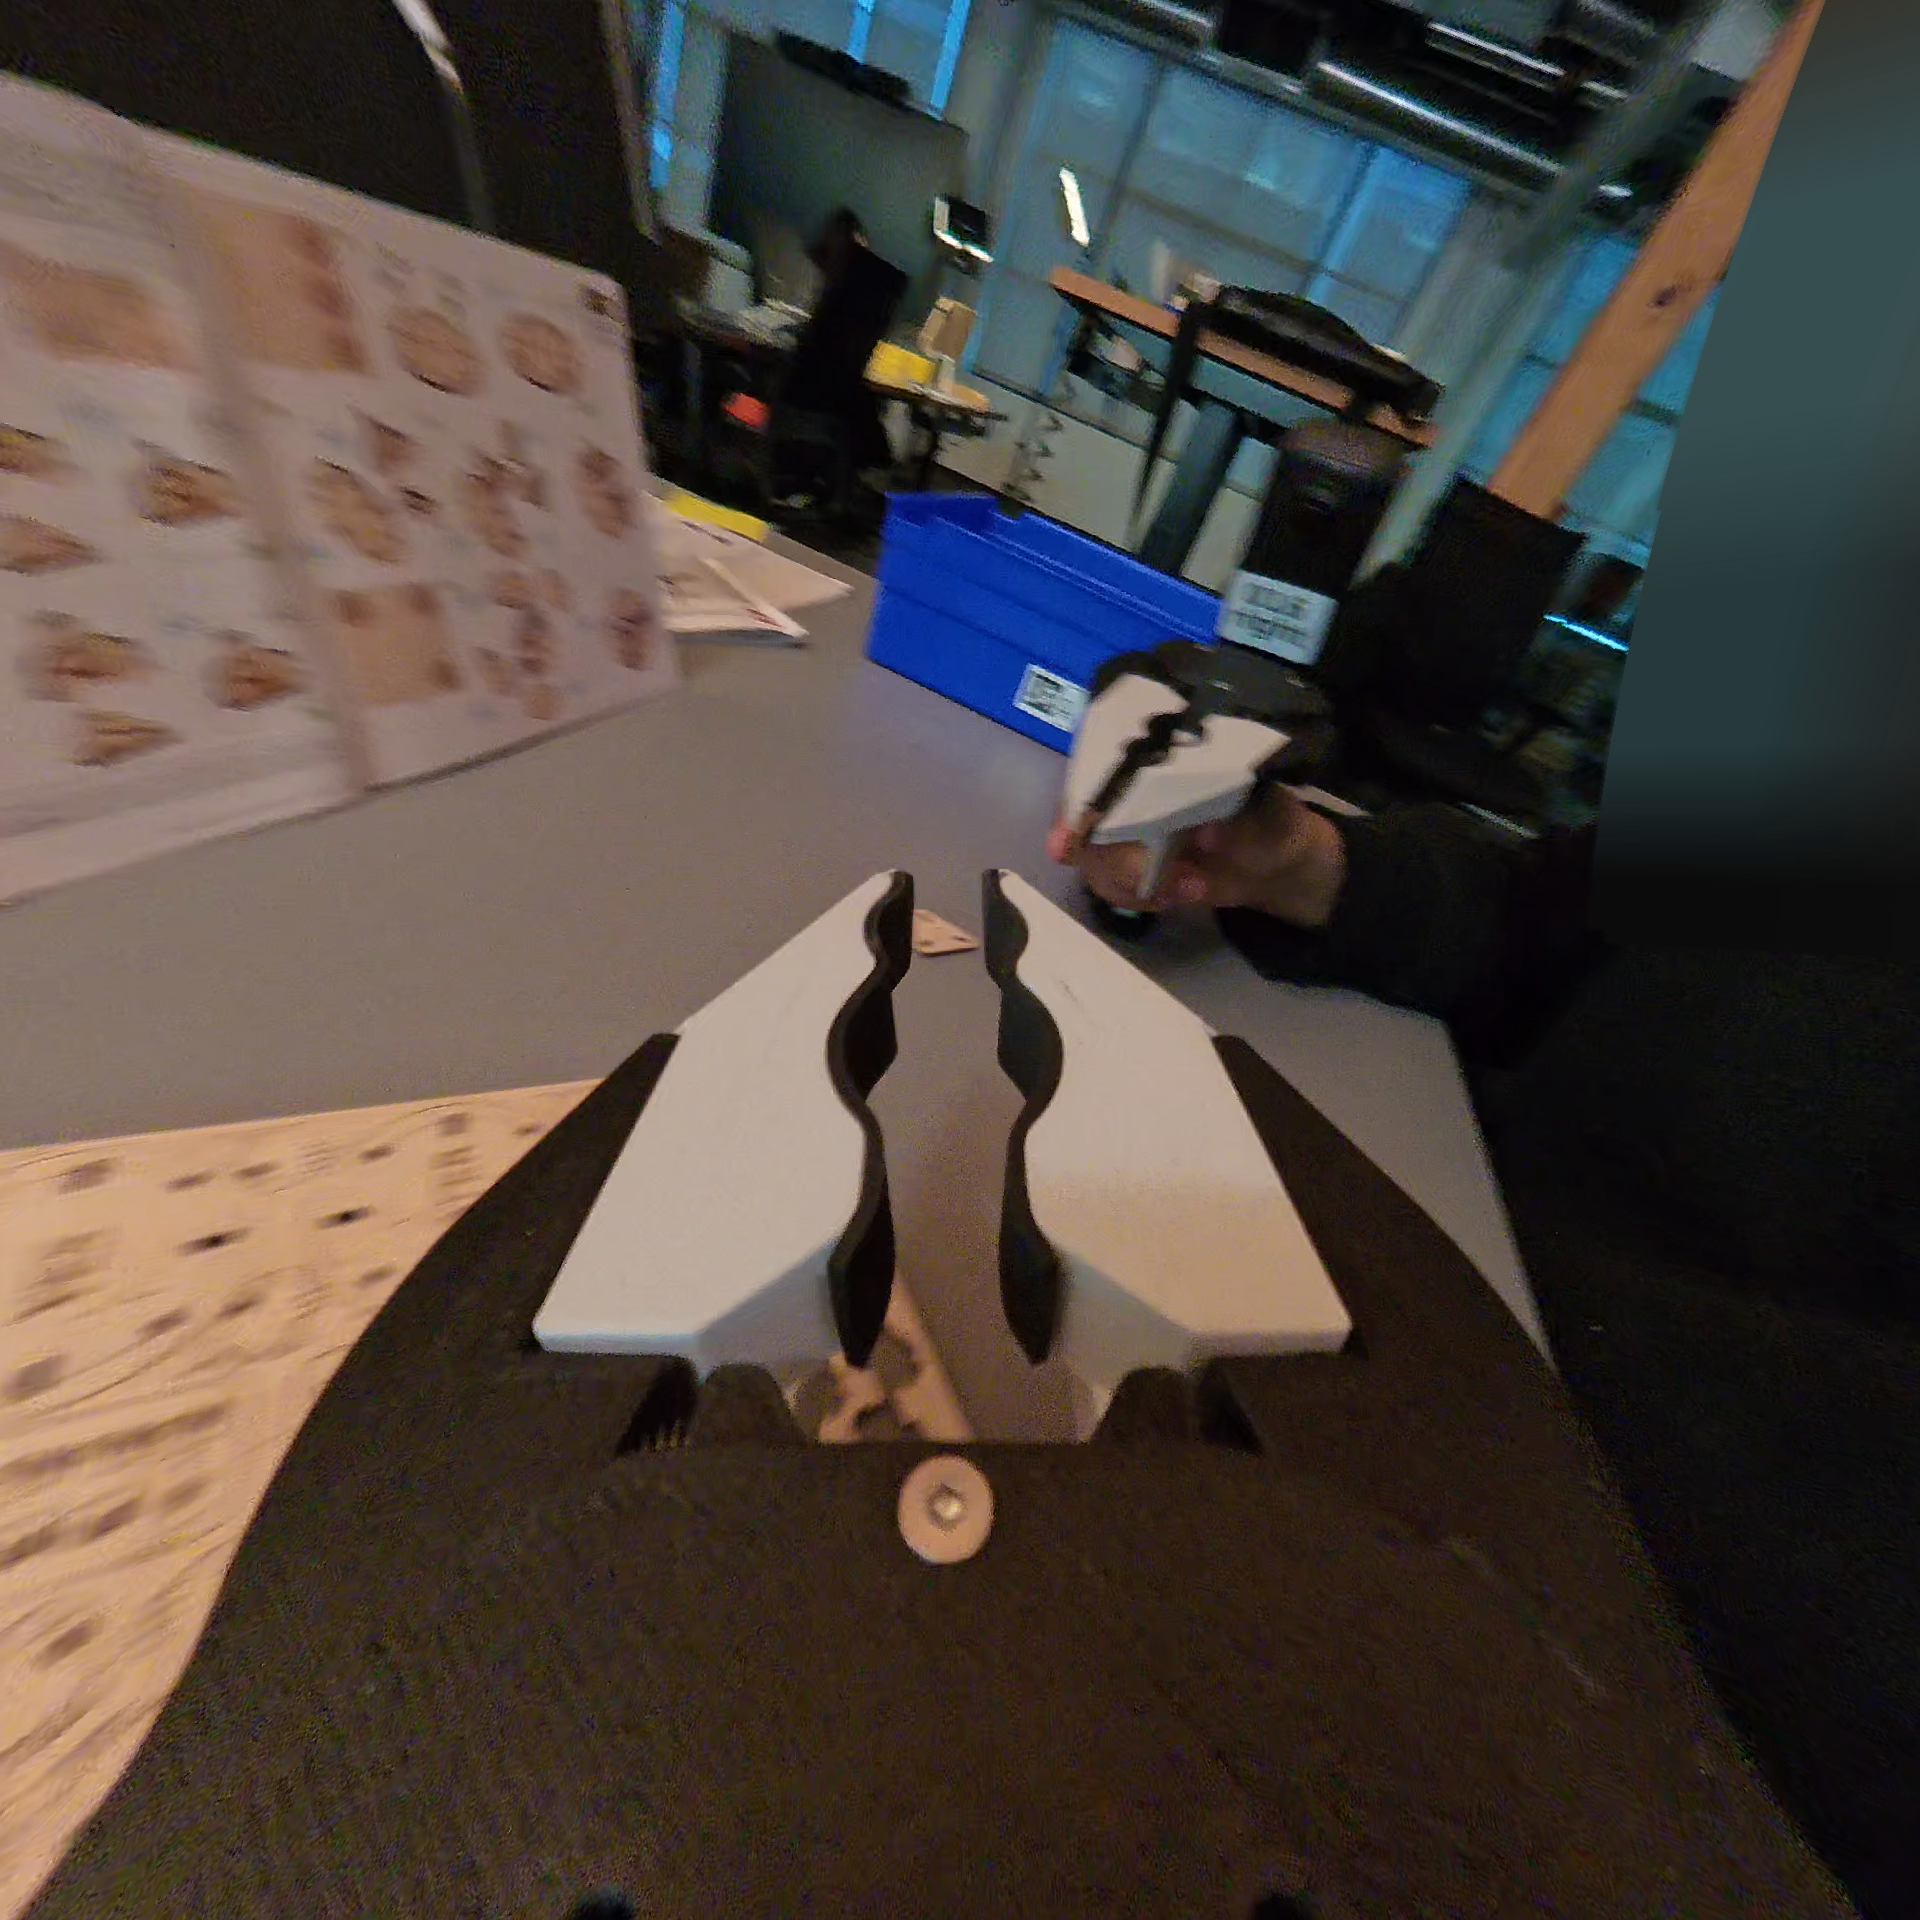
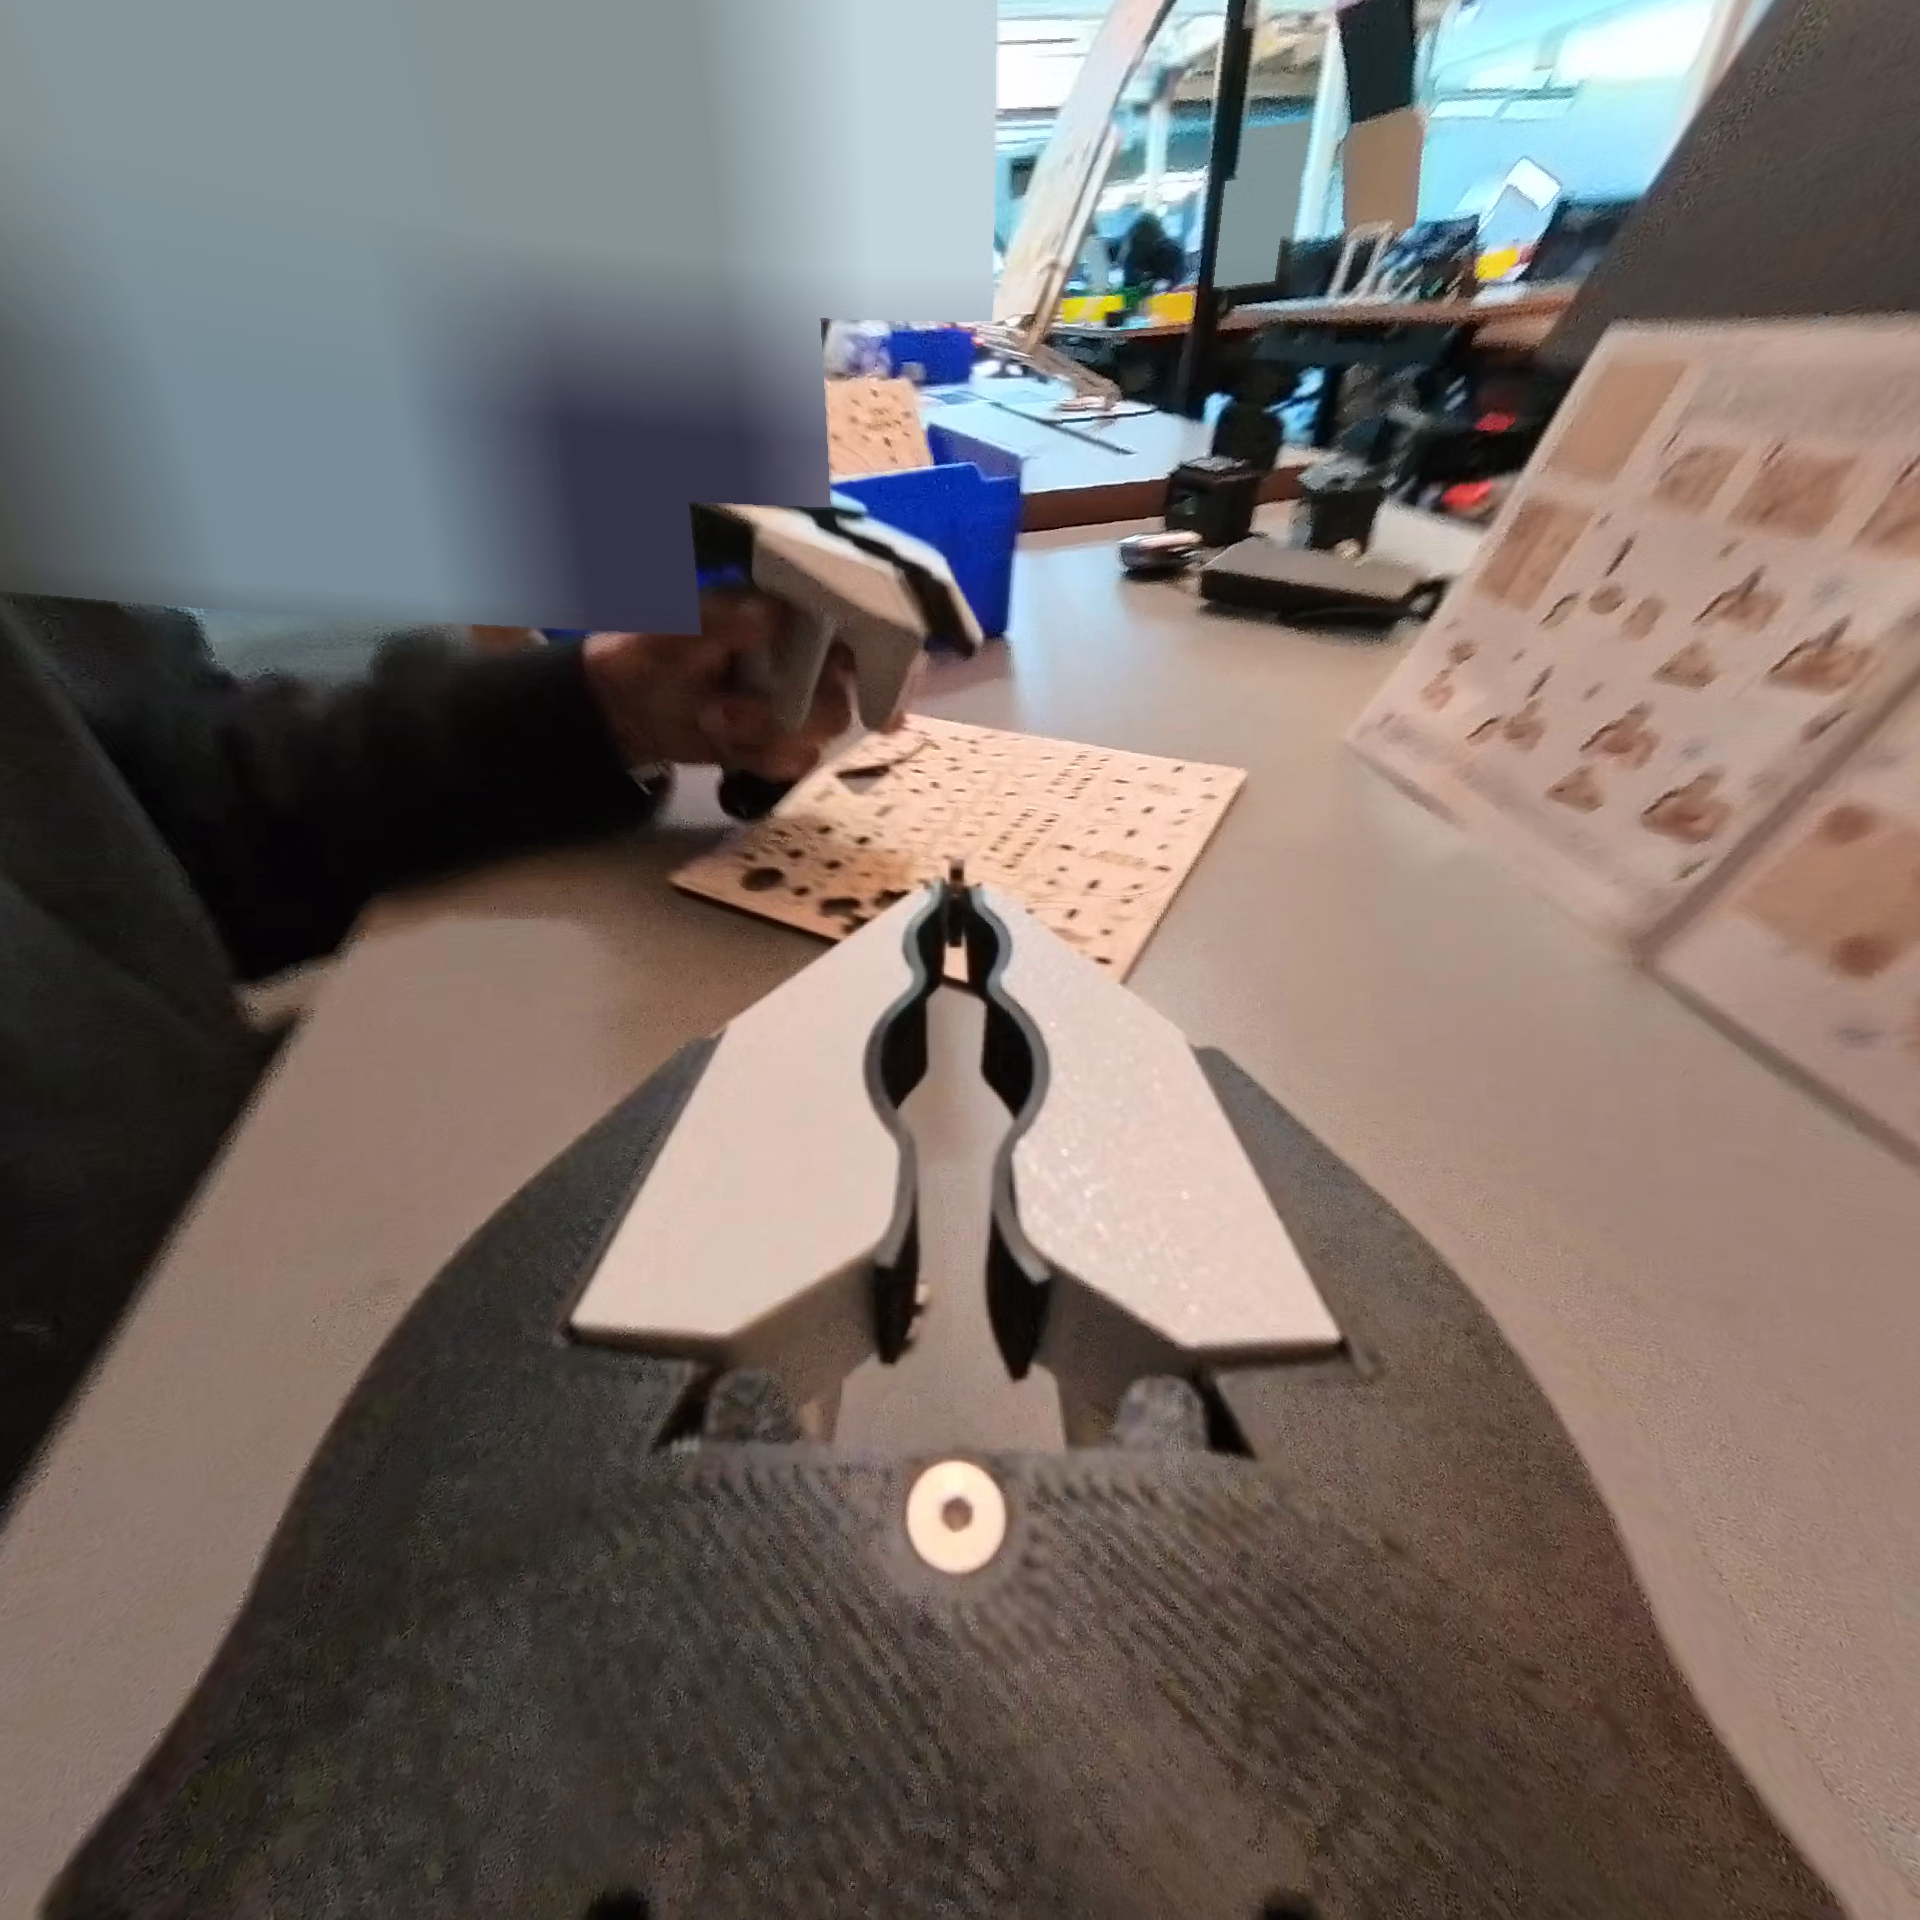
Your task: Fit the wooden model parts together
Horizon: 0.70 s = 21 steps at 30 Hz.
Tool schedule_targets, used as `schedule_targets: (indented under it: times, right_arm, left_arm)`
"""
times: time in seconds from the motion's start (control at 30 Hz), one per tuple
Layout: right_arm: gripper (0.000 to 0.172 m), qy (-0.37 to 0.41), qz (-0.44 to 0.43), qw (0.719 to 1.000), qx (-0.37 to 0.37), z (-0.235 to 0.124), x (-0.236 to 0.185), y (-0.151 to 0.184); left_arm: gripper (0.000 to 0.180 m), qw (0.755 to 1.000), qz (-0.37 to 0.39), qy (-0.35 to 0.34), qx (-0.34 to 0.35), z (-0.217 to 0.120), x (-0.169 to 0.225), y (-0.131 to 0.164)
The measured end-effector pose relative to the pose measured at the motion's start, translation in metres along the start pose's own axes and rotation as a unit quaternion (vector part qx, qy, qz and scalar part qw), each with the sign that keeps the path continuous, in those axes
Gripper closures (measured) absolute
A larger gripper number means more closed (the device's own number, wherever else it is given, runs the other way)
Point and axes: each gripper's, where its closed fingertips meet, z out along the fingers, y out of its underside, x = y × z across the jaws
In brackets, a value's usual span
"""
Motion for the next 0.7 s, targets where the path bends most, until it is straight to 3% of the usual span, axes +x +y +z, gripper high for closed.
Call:
schedule_targets:
  times: [0.17, 0.3, 0.37, 0.47, 0.6, 0.7]
  right_arm:
    - [0.172, -0.067, 0.163, 0.984, 0.018, -0.003, 0.002, -0.003]
    - [0.172, -0.086, 0.189, 0.978, -0.024, 0.004, -0.006, 0.009]
    - [0.171, -0.079, 0.128, 0.987, -0.061, 0.01, -0.016, 0.017]
    - [0.172, -0.023, -0.063, 0.987, -0.145, 0.017, -0.02, 0.042]
    - [0.171, 0.042, -0.311, 0.919, -0.239, 0.021, -0.013, 0.074]
    - [0.171, 0.035, -0.363, 0.9, -0.237, 0.024, -0.022, 0.078]
  left_arm:
    - [0.161, 0.997, -0.044, 0.059, -0.036, 0.041, 0.037, 0.018]
    - [0.16, 0.996, -0.047, 0.061, -0.048, 0.048, 0.041, 0.023]
    - [0.161, 0.997, -0.052, 0.044, -0.034, 0.044, 0.032, 0.019]
    - [0.162, 0.995, -0.086, 0.035, 0.019, 0.032, 0.02, 0.003]
    - [0.164, 0.993, -0.103, 0.027, 0.049, 0.024, 0.011, -0.006]
    - [0.164, 0.995, -0.094, 0.014, 0.037, 0.025, 0.008, -0.002]
